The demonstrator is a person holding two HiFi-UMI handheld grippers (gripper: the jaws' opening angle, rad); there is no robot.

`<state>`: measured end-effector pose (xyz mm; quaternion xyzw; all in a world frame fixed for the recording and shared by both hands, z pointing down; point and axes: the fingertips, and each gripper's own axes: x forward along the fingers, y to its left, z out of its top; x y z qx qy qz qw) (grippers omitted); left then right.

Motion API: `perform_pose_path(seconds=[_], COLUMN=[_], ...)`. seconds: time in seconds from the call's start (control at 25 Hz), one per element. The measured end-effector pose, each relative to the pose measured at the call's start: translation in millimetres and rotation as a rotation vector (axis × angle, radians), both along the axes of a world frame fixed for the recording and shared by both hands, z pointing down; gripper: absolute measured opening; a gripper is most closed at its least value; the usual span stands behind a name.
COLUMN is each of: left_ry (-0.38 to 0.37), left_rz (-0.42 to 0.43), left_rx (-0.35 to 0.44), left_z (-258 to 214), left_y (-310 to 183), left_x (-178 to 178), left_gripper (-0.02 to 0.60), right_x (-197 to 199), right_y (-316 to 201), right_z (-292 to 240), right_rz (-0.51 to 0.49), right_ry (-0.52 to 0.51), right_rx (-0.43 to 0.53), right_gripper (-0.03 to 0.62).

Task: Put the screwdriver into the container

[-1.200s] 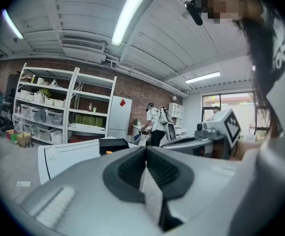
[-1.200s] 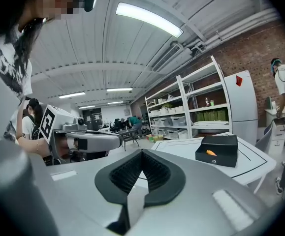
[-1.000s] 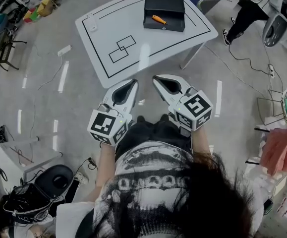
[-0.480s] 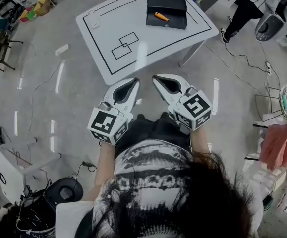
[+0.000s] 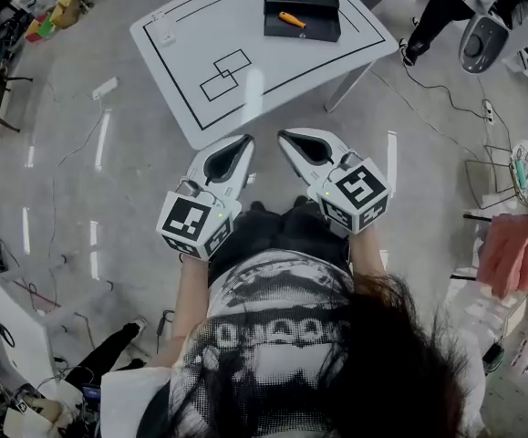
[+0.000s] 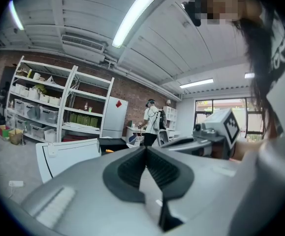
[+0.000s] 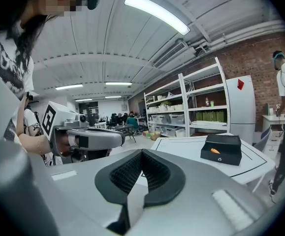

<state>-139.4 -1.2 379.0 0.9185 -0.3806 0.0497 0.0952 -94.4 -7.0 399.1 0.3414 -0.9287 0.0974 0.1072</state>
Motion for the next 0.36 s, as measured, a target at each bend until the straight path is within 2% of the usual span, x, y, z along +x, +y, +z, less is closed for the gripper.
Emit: perform_pose_path(seconds=[0.2, 0.36], left_ry=[-0.029, -0.018], left_rz=[0.042, 0.069], left_rx=[-0.003, 0.02], left_z=[7.5, 9.1], left_y=[0.6, -2.0], left_x=[-1.6, -7.7], left_gripper=[0.0, 0.0], right_x=[3.9, 12.5], right_y=[-4.9, -14.5], right_z=[4.4, 8.4], right_rz=[0.022, 0.054], right_ry=[0.017, 0.029], right_rx=[0.002, 0.019], right_gripper=[-0.002, -0.002])
